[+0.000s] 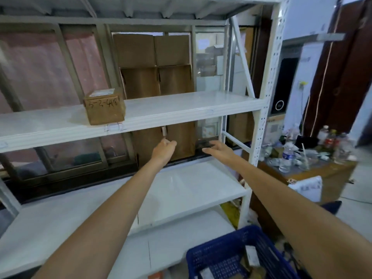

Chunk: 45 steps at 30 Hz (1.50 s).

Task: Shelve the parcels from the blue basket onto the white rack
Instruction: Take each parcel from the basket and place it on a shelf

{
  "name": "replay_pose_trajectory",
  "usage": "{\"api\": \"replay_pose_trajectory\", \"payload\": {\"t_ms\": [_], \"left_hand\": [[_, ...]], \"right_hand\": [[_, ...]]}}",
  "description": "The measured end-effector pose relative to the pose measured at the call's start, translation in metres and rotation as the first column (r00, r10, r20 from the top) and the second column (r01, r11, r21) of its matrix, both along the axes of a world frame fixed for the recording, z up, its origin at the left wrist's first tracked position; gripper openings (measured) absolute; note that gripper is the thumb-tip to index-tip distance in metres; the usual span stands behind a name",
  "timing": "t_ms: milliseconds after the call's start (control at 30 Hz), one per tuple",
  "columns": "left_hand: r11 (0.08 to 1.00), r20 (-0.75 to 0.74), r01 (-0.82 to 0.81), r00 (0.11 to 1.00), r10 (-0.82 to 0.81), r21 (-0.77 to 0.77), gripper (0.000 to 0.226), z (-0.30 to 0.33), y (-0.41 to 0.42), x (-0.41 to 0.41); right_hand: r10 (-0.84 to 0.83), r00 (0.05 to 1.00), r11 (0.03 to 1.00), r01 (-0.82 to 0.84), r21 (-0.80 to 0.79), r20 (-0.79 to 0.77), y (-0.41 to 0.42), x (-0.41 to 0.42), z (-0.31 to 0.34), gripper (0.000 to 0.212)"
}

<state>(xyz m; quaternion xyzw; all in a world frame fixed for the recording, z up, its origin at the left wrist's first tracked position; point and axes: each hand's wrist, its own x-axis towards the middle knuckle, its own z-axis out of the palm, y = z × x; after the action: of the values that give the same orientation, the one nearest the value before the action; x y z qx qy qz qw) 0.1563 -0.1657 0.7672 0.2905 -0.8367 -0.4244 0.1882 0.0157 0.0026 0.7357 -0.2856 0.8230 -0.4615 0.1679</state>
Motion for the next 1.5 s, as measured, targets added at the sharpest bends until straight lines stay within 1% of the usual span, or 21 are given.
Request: {"api": "replay_pose_trajectory", "payload": {"t_ms": [100,167,233,333,400,467,567,633,667,767,833,967,1067,1167,1300,1333,1433,1500], "left_hand": [[0.999,0.056,0.016,0.998,-0.018,0.043,0.022,-0.021,0.066,-0.031],[0.998,0.062,0.008,0.998,-0.012,0.064,0.032,-0.031,0.104,-0.05],[0.998,0.064,-0.008,0.998,0.004,0.058,0.036,-0.035,0.135,-0.068],[0.998,0.1,0.024,0.995,-0.029,0.057,0.028,-0.045,0.162,-0.093],[0.997,0.114,0.028,0.993,-0.037,0.073,0.026,-0.054,0.171,-0.108],[0.996,0.137,0.006,0.99,-0.019,0.093,0.03,-0.065,0.175,-0.122],[0.99,0.161,-0.02,0.987,-0.002,0.139,0.031,-0.085,0.173,-0.149],[0.985,0.183,-0.05,0.983,0.02,0.163,0.046,-0.104,0.168,-0.171],[0.984,0.2,-0.052,0.98,0.017,0.171,0.048,-0.112,0.167,-0.182],[0.973,0.234,-0.035,0.972,-0.019,0.227,0.041,-0.143,0.159,-0.22],[0.962,0.261,-0.041,0.965,-0.032,0.269,0.04,-0.162,0.154,-0.24],[0.946,0.311,-0.07,0.95,-0.033,0.316,0.03,-0.203,0.149,-0.272],[0.935,0.372,-0.101,0.928,-0.035,0.34,0.032,-0.239,0.154,-0.282],[0.929,0.446,-0.128,0.894,-0.044,0.348,0.022,-0.274,0.165,-0.281],[0.918,0.499,-0.193,0.867,-0.005,0.345,0.018,-0.33,0.183,-0.271],[0.915,0.515,-0.213,0.857,0.006,0.344,0.02,-0.348,0.189,-0.267],[0.895,0.584,-0.282,0.811,0.03,0.346,0.035,-0.409,0.206,-0.257],[0.877,0.614,-0.316,0.789,0.031,0.362,0.035,-0.454,0.217,-0.247]], "right_hand": [[-0.011,1.0,0.995,0.012,0.095,-0.012,0.066,-0.017,-0.015,0.075],[-0.026,0.999,0.99,0.03,0.136,-0.033,0.103,-0.027,-0.023,0.073],[-0.024,0.998,0.986,0.032,0.161,-0.051,0.132,-0.039,-0.03,0.07],[-0.027,0.999,0.986,0.033,0.164,-0.037,0.163,-0.061,-0.04,0.064],[-0.029,0.999,0.986,0.031,0.164,-0.017,0.176,-0.078,-0.049,0.063],[-0.036,0.999,0.985,0.036,0.169,-0.004,0.183,-0.095,-0.059,0.063],[-0.039,0.999,0.985,0.037,0.17,0.01,0.186,-0.122,-0.079,0.06],[-0.029,0.999,0.98,0.026,0.199,0.015,0.186,-0.14,-0.093,0.058],[-0.027,0.999,0.976,0.022,0.218,0.02,0.185,-0.149,-0.101,0.056],[-0.017,0.999,0.961,0.003,0.276,0.05,0.182,-0.181,-0.127,0.055],[-0.017,0.998,0.953,-0.004,0.304,0.068,0.18,-0.201,-0.143,0.055],[-0.021,0.993,0.931,-0.024,0.364,0.118,0.176,-0.236,-0.177,0.051],[0.02,0.988,0.903,-0.083,0.422,0.152,0.177,-0.254,-0.209,0.051],[0.034,0.977,0.879,-0.129,0.46,0.209,0.182,-0.268,-0.244,0.052],[0.084,0.969,0.832,-0.197,0.519,0.233,0.19,-0.283,-0.3,0.054],[0.093,0.96,0.825,-0.224,0.519,0.265,0.193,-0.284,-0.316,0.053],[0.112,0.941,0.807,-0.273,0.524,0.319,0.209,-0.282,-0.373,0.053],[0.12,0.929,0.789,-0.303,0.535,0.349,0.219,-0.28,-0.422,0.051]]}}
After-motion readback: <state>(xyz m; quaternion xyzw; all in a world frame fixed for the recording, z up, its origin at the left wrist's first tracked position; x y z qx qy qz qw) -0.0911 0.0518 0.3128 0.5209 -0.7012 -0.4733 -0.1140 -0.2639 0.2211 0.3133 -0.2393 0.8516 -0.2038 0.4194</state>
